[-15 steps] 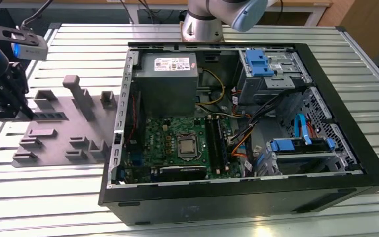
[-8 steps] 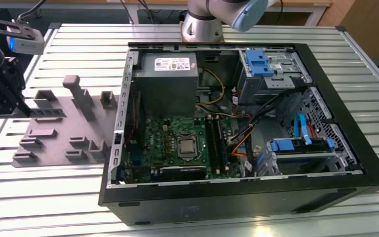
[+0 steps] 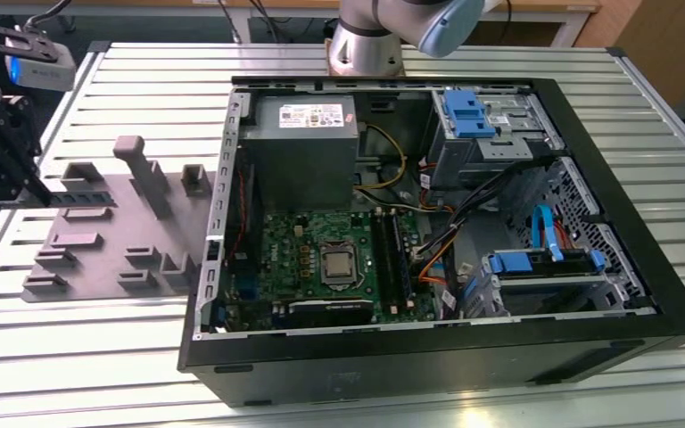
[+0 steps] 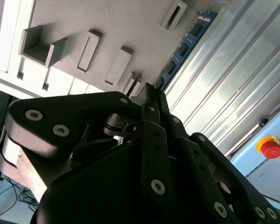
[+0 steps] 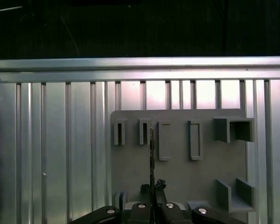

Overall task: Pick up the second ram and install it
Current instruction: 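Pick up the second ram and move it above second insertion slot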

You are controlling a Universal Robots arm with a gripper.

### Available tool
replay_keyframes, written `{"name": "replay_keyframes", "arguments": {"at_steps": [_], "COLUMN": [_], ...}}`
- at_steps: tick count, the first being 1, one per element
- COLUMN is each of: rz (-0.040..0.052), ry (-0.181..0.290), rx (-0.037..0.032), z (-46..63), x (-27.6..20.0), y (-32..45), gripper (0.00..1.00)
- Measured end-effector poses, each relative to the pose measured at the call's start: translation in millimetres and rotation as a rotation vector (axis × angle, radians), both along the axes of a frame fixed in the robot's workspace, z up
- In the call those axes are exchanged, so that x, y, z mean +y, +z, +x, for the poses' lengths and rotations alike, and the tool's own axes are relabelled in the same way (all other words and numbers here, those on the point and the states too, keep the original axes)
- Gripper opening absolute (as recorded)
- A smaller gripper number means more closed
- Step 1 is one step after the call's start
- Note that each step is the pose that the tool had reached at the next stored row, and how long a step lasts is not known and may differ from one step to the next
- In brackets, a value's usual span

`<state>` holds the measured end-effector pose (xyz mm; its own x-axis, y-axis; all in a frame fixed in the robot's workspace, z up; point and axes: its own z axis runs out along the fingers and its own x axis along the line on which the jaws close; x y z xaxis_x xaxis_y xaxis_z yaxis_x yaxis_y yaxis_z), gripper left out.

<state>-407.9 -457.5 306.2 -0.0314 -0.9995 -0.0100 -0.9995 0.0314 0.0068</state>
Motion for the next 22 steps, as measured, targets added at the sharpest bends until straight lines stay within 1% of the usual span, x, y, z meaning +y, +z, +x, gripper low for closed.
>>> {"name": "replay_keyframes", "arguments": {"at_steps": [22], "rz": [0.0000], "ry": [0.000], "rx": [-0.0020], "z": [0.0], "x": [0.0], "y": [24.1], "gripper": [0.14]}}
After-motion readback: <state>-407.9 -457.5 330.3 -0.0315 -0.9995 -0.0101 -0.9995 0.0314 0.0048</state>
